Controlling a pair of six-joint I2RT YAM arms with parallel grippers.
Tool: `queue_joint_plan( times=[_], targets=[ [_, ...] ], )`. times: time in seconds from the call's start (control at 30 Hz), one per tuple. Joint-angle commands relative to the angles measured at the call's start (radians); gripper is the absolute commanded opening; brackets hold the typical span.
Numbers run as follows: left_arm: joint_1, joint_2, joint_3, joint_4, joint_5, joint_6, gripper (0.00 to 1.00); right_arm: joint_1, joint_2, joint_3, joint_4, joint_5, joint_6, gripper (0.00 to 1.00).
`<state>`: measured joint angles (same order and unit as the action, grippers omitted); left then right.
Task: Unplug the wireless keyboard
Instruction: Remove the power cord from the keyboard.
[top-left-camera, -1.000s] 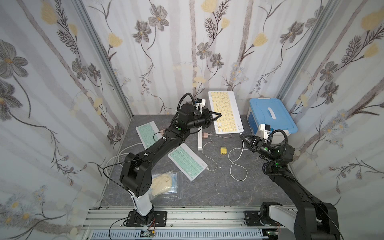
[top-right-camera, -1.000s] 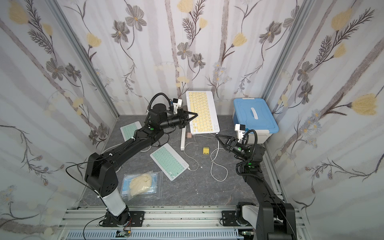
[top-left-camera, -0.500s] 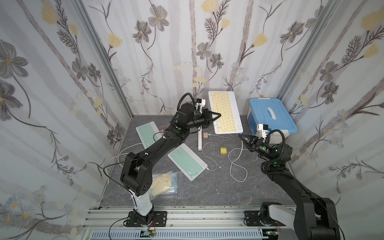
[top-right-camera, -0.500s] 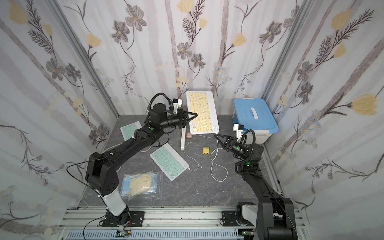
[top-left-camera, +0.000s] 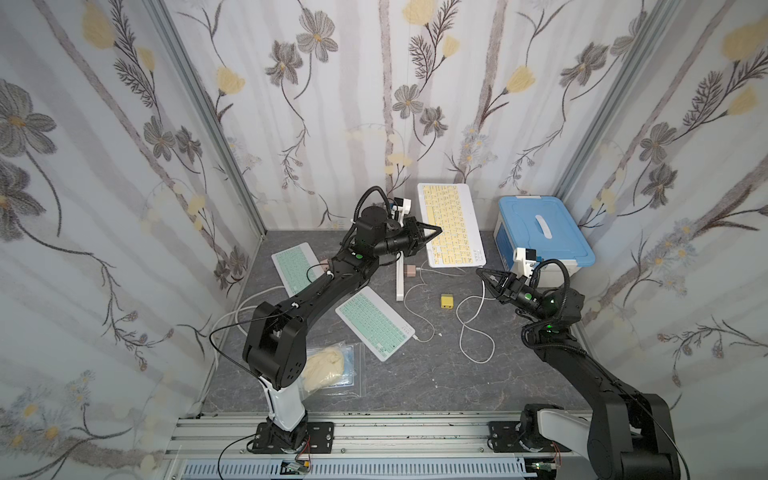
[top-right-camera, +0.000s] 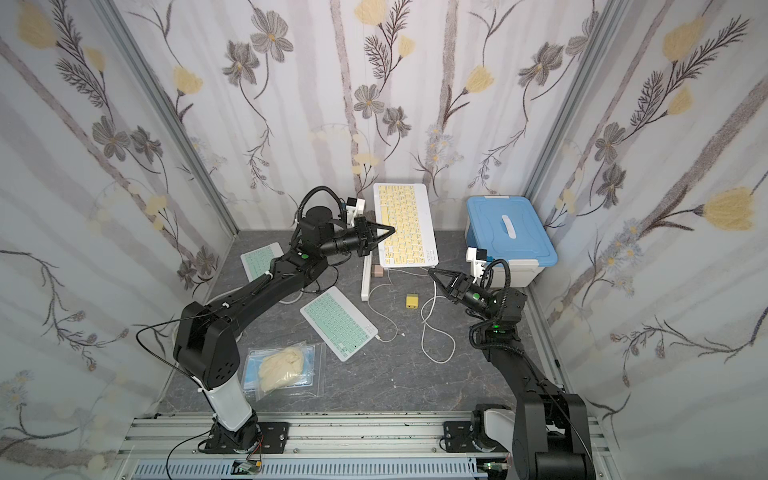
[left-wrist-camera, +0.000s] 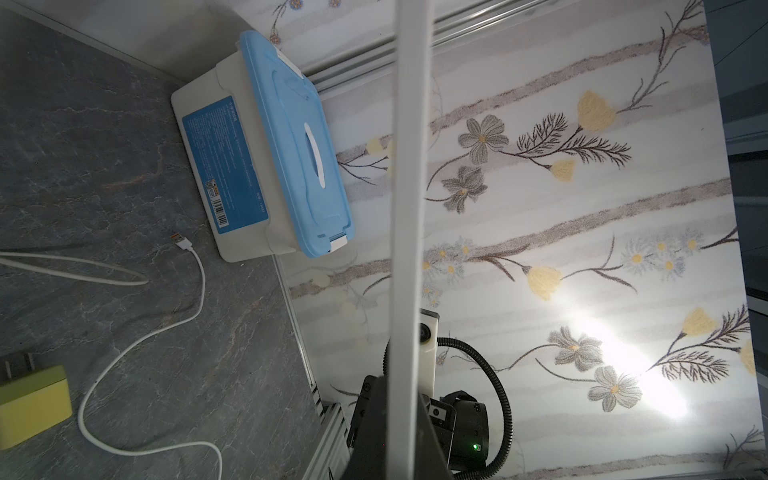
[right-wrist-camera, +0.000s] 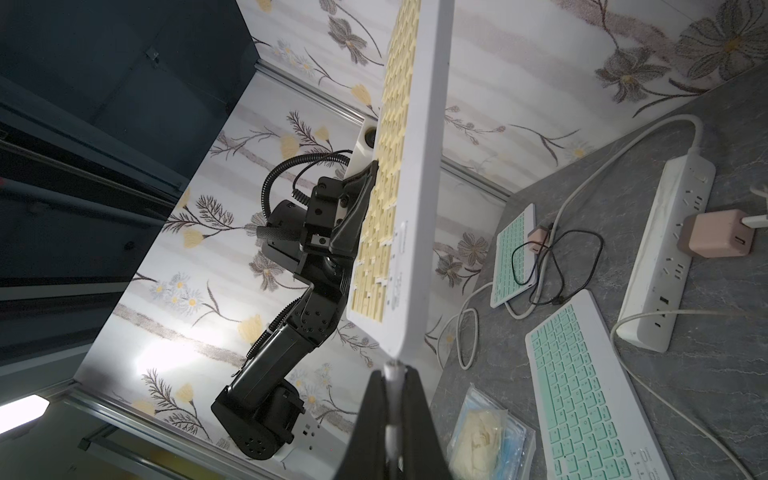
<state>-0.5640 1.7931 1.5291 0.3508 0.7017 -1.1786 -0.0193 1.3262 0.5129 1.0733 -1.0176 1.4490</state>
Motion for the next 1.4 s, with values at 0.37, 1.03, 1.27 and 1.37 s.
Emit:
queue_joint_plan(
  times=[0.37, 1.03, 1.27, 1.37],
  targets=[
    [0.024, 0.005, 0.031, 0.078, -0.013, -0.014, 0.0, 0.015, 0.021, 0.007, 0.033, -0.014, -0.046, 0.0],
    [0.042, 0.008, 0.033, 0.072, -0.044, -0.012, 0.0, 0.045, 0.048, 0.021, -0.013, -0.05, -0.134, 0.0],
    [0.042, -0.015, -0.005, 0.08, -0.087, -0.004, 0.0, 0.053, 0.056, 0.031, -0.01, -0.045, -0.133, 0.0],
    [0.042, -0.032, -0.042, 0.099, -0.122, -0.005, 0.0, 0.059, 0.066, 0.036, -0.007, -0.044, -0.131, 0.0]
  ],
)
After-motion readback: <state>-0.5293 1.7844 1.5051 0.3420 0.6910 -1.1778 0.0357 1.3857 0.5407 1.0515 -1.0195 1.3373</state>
